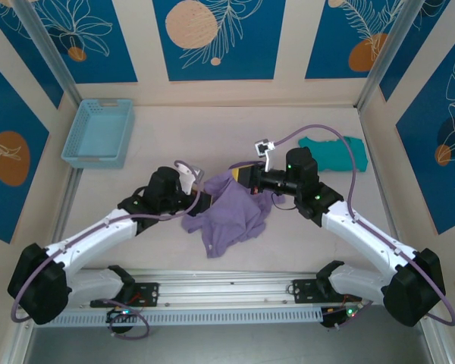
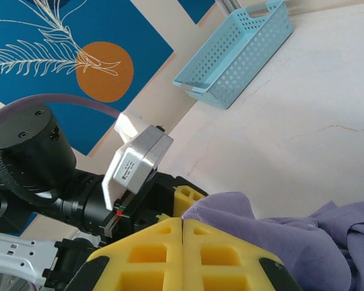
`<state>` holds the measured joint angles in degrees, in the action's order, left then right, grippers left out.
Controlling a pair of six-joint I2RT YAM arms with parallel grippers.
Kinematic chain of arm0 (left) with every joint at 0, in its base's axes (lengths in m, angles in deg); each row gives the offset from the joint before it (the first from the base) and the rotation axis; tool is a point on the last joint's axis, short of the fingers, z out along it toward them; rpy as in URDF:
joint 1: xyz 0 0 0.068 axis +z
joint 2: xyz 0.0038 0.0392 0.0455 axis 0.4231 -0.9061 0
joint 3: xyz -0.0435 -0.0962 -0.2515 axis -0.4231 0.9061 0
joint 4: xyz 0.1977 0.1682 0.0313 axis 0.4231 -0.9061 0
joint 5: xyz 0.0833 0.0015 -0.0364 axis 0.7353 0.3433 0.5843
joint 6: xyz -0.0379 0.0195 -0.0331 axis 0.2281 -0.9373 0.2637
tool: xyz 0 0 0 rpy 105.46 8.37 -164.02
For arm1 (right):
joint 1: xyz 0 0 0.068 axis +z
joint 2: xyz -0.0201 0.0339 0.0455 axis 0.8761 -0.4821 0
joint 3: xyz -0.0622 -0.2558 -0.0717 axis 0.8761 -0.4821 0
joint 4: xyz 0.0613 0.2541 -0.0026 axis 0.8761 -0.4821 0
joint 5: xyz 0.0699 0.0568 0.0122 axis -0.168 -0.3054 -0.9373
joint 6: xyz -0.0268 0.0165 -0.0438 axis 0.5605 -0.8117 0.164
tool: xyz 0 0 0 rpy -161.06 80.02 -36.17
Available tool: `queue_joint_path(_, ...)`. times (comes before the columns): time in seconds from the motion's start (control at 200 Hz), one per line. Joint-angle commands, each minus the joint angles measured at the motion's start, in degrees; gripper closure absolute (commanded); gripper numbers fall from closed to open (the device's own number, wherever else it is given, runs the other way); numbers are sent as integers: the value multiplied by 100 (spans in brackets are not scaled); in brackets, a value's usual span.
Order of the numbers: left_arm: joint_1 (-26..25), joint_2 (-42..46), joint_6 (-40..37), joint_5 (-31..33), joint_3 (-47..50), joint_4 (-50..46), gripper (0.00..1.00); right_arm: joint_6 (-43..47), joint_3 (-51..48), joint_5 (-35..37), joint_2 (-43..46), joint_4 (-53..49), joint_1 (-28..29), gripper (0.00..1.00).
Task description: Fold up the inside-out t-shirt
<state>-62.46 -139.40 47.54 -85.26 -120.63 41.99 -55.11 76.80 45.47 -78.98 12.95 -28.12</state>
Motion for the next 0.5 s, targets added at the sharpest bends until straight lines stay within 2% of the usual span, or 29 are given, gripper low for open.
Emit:
queue_joint_path(0.0,-28,-183,-31,268,-303,-70,64,10,-37,82,108,100,47,100)
queue_joint_path(0.085,-30,-342,-37,329,-368,-43,63,19,-72,57,125,143,42,100)
queue_joint_path(0.245,-21,-699,-44,-79,-462,478,67,10,-164,12,131,227,62,100)
queue_joint_path(0.4,51,-998,60,-429,-557,1005,89,115,-328,163,344,77,70,100)
queue_joint_path(0.495,110,-851,101,-727,-423,1408,99,355,-394,460,605,-283,41,100)
